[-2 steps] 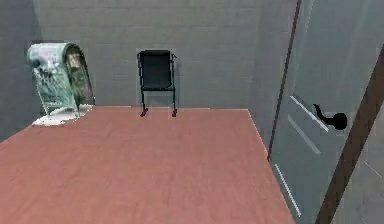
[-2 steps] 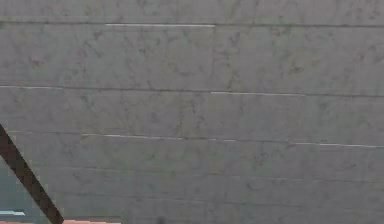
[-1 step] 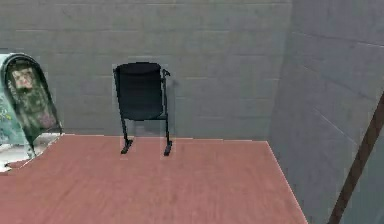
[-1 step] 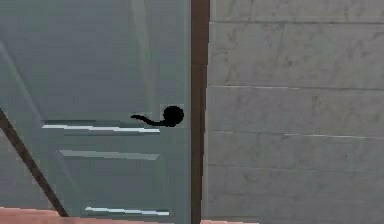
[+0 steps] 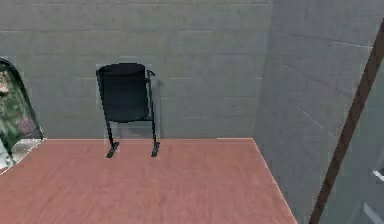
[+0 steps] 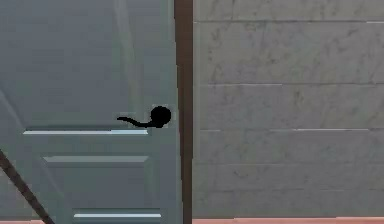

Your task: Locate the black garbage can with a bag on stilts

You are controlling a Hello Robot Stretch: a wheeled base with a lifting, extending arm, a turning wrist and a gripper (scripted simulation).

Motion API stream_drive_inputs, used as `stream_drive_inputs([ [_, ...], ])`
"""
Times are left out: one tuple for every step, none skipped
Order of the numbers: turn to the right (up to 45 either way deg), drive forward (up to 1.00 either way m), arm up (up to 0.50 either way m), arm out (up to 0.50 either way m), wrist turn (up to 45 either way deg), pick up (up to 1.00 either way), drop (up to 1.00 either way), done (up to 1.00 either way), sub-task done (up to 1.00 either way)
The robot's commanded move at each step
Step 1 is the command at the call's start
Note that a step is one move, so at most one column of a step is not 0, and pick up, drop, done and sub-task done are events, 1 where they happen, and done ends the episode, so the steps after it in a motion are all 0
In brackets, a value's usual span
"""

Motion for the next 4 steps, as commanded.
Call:
stream_drive_inputs([
  [0.0,1.00,0.00,0.00,0.0,0.00,0.00,0.00,0.00],
  [0.0,0.50,0.00,0.00,0.0,0.00,0.00,0.00,0.00],
  [-45.0,0.00,0.00,0.00,0.0,0.00,0.00,0.00,0.00],
  [0.0,0.00,0.00,0.00,0.0,0.00,0.00,1.00,0.00],
])
